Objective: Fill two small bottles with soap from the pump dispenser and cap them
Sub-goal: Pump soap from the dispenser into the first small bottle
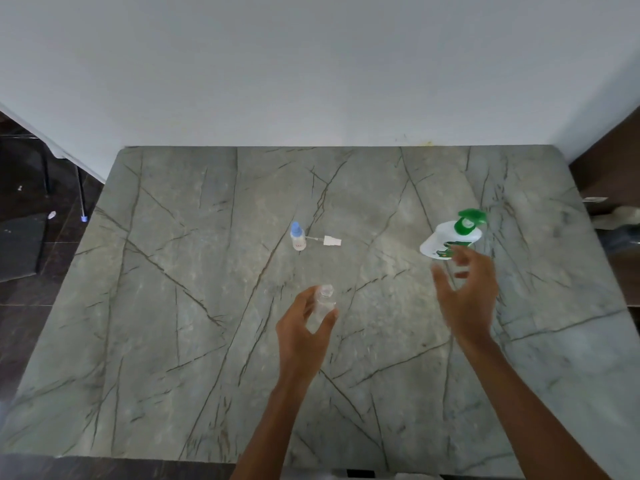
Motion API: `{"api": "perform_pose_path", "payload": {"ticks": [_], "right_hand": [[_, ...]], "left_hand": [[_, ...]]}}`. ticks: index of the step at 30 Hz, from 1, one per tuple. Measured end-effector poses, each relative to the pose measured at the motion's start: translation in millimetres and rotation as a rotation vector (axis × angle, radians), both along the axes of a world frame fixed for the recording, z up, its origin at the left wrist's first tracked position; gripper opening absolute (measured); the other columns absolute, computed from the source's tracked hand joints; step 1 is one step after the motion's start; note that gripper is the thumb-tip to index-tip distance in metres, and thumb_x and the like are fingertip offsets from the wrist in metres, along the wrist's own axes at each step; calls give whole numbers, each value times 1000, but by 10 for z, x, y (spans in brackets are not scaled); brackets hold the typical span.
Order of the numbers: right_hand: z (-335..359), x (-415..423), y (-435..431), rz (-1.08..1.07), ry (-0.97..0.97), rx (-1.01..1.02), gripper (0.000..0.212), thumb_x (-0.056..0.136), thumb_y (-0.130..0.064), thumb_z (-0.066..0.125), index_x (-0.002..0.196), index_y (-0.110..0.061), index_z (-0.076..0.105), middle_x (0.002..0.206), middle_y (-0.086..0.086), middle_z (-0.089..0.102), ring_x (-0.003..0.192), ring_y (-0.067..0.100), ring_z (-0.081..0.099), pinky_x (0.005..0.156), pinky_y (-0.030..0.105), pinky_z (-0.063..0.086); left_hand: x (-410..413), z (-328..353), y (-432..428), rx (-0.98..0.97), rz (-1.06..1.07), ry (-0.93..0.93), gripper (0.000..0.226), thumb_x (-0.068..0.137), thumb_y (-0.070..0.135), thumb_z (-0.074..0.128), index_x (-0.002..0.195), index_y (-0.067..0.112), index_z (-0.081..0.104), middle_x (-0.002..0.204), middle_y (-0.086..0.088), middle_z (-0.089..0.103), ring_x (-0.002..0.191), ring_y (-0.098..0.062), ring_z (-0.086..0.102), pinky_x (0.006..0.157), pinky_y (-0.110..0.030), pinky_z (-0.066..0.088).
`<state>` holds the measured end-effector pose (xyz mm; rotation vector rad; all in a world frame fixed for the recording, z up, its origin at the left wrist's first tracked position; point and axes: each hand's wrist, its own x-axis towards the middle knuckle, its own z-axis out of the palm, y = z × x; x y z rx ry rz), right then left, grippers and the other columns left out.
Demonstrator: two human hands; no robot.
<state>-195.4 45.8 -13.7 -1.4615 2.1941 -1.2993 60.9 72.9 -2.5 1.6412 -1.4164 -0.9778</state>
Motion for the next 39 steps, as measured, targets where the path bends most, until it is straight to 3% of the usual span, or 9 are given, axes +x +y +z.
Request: {"api": "perform_pose_path", "payload": {"ticks": [4,6,9,11,14,23,26,28,39], "right_hand": [[68,-557,-2,-25,68,5,72,72,-19,83,132,-9,44,124,12,47,110,27,50,85,43,52],[102,-756,-155,84,110,64,87,68,-20,86,139,-11,36,134,12,41,123,29,43,96,49,47],[106,-908,-386,229,110,180,98,64,-19,88,142,-16,29,143,9,36,128,28,41,104,45,41],[63,-944,-492,295,69,235,99,64,-14,87,142,-22,28,143,6,39,124,24,46,100,38,43],[-27,-957,-605,351,-5,287,98,63,-11,87,141,-27,29,137,3,48,111,21,52,89,30,42],[-251,-870,-578,292,-100,194,76,67,-14,82,133,-20,44,120,2,59,104,20,59,89,34,50],[-221,-777,-384,341,-124,200,86,68,-12,81,139,-21,35,117,2,60,96,14,60,77,9,46],[-196,-682,-214,380,-146,186,89,69,-12,81,142,-23,31,115,2,62,93,11,61,75,2,44],[-381,17,714,368,-150,138,83,75,-24,80,141,-29,29,120,3,63,97,10,64,80,18,53]], "left_hand": [[-120,-4,57,-5,-11,4,45,82,20,79,119,35,58,108,29,64,106,6,63,95,-21,52],[-200,13,100,-3,-18,14,44,82,22,79,119,34,59,109,27,65,107,4,63,96,-22,52],[-330,51,174,-4,-20,35,43,81,22,80,116,37,59,108,25,66,107,1,64,95,-23,52],[-406,73,226,-3,-19,51,43,81,21,80,114,41,59,108,25,68,107,-1,65,95,-23,52],[-511,56,309,4,-20,60,42,82,26,79,120,30,63,114,17,69,109,-3,65,97,-33,54],[-719,105,534,12,50,48,47,80,28,80,123,22,62,116,9,68,107,-5,65,97,-33,54],[-660,132,599,2,71,54,46,80,25,81,122,21,62,113,9,68,105,-3,66,95,-26,54],[-600,124,637,-12,62,55,46,81,25,81,122,20,62,114,8,69,106,-3,66,95,-24,54],[-123,-126,811,-83,-59,38,48,83,25,78,125,10,60,116,4,68,106,-3,65,95,-23,53]]}}
